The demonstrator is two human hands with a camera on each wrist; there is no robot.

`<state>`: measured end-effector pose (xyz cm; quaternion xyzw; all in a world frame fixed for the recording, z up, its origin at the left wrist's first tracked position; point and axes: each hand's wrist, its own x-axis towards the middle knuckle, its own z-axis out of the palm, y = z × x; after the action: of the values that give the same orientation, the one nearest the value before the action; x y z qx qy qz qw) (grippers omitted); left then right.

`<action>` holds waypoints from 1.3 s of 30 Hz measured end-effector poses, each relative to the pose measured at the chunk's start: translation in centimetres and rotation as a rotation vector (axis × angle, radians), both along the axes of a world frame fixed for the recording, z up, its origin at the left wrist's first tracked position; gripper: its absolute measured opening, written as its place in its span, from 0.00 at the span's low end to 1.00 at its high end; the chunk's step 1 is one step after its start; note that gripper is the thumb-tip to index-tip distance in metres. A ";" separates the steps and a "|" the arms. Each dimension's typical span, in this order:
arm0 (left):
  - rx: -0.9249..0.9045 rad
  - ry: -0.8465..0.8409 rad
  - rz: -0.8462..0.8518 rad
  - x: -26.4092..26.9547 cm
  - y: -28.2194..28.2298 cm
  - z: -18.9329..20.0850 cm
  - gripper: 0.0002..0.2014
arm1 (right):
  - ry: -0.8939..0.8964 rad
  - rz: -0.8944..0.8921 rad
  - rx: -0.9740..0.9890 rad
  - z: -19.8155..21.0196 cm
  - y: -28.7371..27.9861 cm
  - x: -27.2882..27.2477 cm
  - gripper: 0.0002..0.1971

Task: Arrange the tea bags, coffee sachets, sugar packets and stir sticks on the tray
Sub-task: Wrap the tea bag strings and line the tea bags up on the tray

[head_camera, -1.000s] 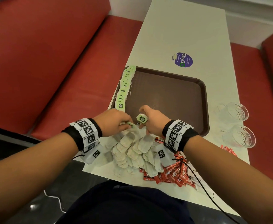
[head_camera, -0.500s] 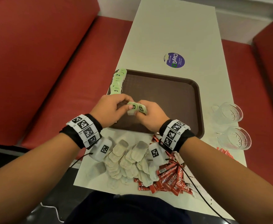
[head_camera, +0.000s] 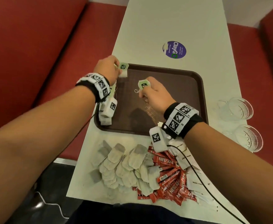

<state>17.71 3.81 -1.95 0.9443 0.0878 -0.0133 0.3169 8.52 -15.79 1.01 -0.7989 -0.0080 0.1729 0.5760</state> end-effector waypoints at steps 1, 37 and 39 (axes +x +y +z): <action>0.044 0.028 -0.008 1.3 -0.1 -0.4 0.08 | 0.009 -0.001 -0.002 -0.2 -0.1 0.3 0.06; -0.183 -0.050 -0.544 -3.0 -2.0 3.2 0.04 | -0.164 -0.070 -0.087 -1.8 -1.5 2.6 0.05; -0.148 -0.079 -0.510 -2.6 -1.6 3.2 0.04 | -0.146 -0.057 -0.130 -2.1 -1.4 2.4 0.06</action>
<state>15.11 2.19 1.23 0.9099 -0.1667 -0.0623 0.3746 10.95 -17.22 -1.11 -0.8451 -0.0159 0.0979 0.5254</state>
